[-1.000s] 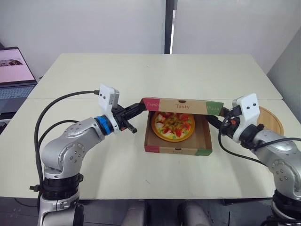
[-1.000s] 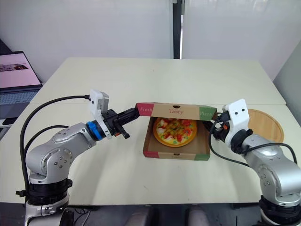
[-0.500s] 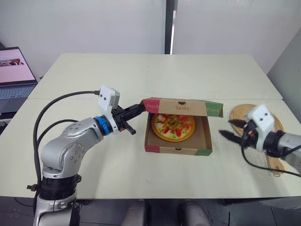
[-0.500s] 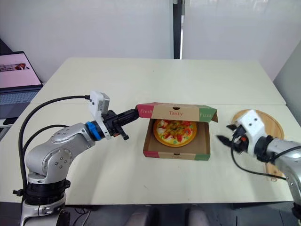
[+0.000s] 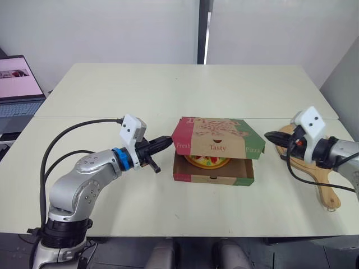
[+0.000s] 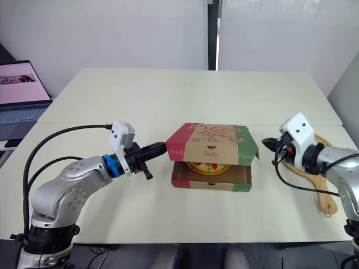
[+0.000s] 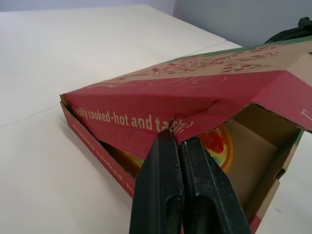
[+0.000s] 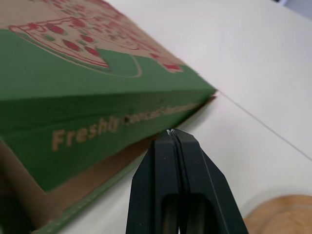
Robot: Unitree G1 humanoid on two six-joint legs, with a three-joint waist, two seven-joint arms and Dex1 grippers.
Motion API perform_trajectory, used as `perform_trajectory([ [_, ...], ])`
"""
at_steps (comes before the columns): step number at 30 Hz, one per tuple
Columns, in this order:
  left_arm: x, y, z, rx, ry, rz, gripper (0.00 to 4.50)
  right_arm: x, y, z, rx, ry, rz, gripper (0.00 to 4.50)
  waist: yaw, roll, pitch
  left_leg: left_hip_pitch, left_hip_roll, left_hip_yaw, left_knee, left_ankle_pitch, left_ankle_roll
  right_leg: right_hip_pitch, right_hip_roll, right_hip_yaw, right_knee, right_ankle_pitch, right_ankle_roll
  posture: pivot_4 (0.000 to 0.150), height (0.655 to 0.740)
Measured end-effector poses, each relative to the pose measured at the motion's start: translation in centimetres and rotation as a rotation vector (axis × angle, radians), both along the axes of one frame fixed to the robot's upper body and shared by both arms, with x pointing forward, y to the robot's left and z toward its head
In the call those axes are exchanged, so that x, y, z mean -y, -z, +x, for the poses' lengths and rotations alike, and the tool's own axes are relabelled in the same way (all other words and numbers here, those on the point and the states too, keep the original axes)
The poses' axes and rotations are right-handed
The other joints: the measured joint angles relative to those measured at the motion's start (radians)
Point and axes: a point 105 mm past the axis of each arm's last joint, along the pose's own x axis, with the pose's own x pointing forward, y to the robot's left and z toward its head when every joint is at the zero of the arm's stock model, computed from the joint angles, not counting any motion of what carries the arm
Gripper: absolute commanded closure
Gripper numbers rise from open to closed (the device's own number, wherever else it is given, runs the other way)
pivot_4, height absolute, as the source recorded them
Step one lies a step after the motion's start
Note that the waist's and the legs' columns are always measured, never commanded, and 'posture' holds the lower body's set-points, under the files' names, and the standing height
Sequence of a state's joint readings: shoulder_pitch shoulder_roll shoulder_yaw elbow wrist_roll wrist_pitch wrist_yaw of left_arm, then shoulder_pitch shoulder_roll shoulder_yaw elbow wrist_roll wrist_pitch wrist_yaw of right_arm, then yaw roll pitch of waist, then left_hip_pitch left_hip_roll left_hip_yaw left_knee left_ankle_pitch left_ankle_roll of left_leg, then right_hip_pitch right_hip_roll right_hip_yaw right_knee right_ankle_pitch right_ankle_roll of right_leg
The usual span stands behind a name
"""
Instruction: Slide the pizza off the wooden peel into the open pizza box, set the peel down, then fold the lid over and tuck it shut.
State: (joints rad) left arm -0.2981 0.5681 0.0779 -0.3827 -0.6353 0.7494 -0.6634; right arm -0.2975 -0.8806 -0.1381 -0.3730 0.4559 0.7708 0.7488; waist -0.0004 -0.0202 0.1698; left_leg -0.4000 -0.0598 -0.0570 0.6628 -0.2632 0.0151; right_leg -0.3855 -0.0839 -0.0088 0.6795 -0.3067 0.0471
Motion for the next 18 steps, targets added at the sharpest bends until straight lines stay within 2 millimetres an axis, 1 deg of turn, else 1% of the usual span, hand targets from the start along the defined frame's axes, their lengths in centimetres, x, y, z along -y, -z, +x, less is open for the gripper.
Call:
perform_trajectory([
  [7, -0.4, 0.6, -0.4, 0.001, -0.002, 0.029, 4.5, -1.6, 0.7, -0.5, -0.029, -0.063, 0.011, 4.47, -0.002, 0.0, 0.0, 0.0, 0.0, 0.0, 0.0, 0.0, 0.0, 0.0, 0.0, 0.0, 0.0, 0.0, 0.0, 0.15, 0.7281],
  [18, -0.5, 0.5, -1.0, 0.005, 0.058, 0.054, 4.5, -2.0, 0.8, -0.5, -0.032, -0.07, 0.019, 4.47, -0.001, 0.0, 0.0, 0.0, 0.0, 0.0, 0.0, 0.0, 0.001, 0.0, 0.0, 0.0, 0.0, 0.0, 0.0, 0.15, 0.7281],
])
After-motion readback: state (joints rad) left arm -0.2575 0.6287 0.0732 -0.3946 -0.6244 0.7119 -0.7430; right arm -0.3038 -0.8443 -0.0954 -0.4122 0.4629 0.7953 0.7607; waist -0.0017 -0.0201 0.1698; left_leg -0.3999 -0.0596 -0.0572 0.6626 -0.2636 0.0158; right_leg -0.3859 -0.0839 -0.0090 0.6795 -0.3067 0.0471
